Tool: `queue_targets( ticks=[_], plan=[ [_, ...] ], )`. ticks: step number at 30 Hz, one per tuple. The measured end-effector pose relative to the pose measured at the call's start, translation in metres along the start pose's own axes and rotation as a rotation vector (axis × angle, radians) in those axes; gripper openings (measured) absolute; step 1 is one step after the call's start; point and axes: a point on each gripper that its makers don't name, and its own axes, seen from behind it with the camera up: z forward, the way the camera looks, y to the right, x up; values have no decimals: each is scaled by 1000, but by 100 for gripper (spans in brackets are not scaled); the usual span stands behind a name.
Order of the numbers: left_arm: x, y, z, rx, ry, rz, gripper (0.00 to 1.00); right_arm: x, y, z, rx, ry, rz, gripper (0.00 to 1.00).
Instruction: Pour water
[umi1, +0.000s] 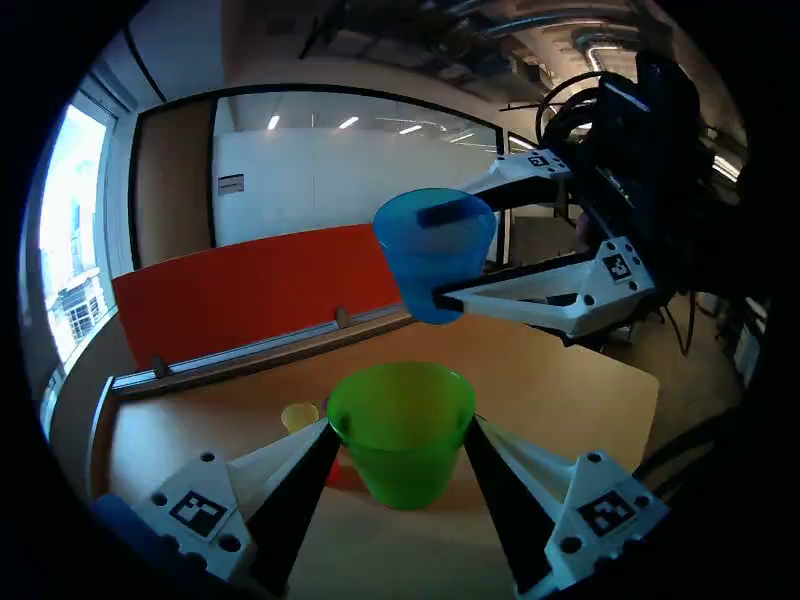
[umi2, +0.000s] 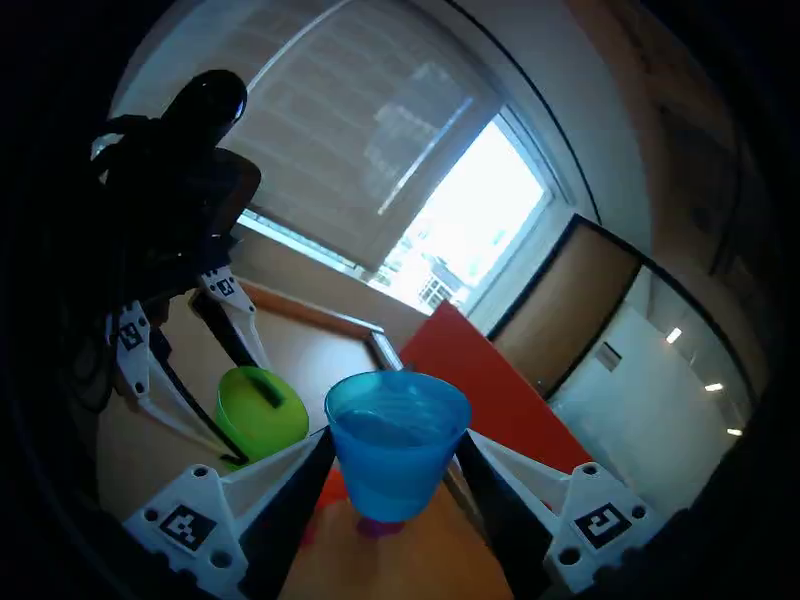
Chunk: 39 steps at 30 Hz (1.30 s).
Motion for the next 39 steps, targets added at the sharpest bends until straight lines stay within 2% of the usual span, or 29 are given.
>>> queue_targets(
  ticks=[20, 39],
  plan=[
    [6, 9, 1, -9, 10, 5, 86, 3, 1, 4, 36, -14, -196, 88],
    [10, 14, 3, -20, 15, 11, 85, 8, 3, 3, 58, -31, -328, 88]
  ],
)
